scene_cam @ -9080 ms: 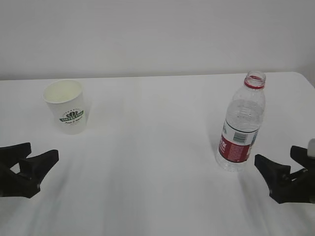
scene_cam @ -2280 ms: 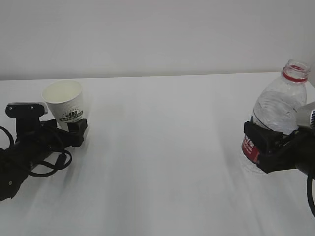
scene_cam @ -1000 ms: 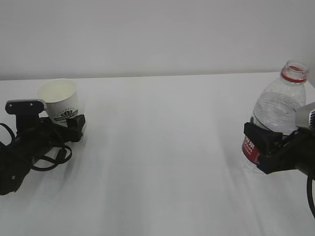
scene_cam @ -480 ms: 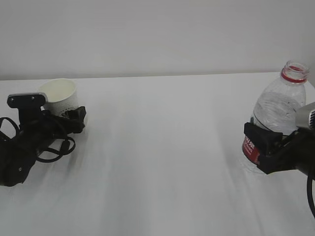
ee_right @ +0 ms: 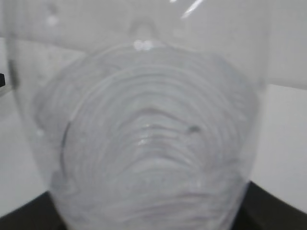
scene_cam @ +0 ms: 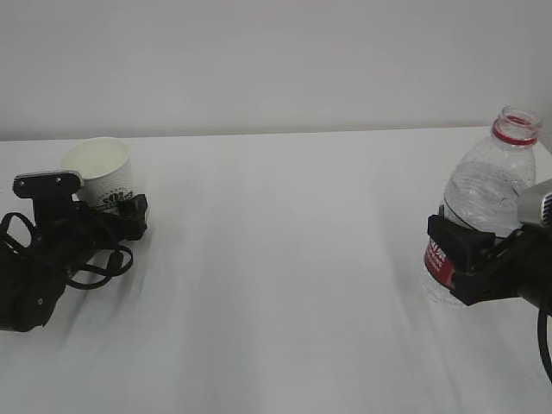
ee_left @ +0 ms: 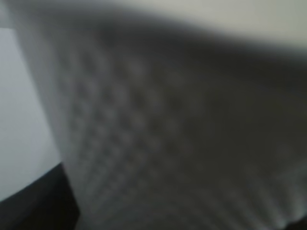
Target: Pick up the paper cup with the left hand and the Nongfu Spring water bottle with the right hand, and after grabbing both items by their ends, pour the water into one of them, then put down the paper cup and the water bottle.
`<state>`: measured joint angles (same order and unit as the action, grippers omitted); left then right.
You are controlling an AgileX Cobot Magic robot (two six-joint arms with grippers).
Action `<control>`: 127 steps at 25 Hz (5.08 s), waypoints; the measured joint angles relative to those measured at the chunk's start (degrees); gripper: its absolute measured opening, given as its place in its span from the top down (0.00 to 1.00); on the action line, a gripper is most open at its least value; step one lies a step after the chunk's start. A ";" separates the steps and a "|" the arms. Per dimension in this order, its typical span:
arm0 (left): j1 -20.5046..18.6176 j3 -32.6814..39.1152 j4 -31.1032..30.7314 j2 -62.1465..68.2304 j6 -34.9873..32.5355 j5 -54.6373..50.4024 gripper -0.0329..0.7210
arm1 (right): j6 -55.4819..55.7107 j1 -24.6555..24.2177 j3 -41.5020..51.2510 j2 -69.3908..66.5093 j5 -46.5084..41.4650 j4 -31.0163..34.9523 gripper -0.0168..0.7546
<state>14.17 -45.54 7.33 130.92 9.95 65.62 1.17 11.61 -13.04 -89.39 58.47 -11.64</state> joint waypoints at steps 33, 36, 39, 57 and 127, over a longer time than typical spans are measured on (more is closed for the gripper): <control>0.00 -0.88 -0.70 -2.04 0.00 0.00 0.24 | -0.10 0.00 0.00 -0.19 -0.11 0.00 0.40; 0.00 0.46 -1.59 -4.23 0.00 0.00 0.24 | -0.10 0.00 0.00 -0.19 -0.11 0.00 0.40; 0.00 2.58 -3.15 -6.66 0.00 0.00 0.24 | -0.10 0.00 0.00 -0.19 -0.11 0.00 0.40; 0.00 10.06 -36.82 -19.88 8.05 -3.56 0.24 | -2.45 0.00 0.00 -0.19 -1.00 0.00 0.40; 28.47 -0.96 -53.15 -11.02 16.76 -4.41 0.26 | -5.09 0.00 -5.87 20.76 -38.46 -12.12 0.40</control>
<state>42.64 -46.51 -45.82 119.90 26.71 61.21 -3.91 11.61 -18.91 -68.63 20.01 -23.76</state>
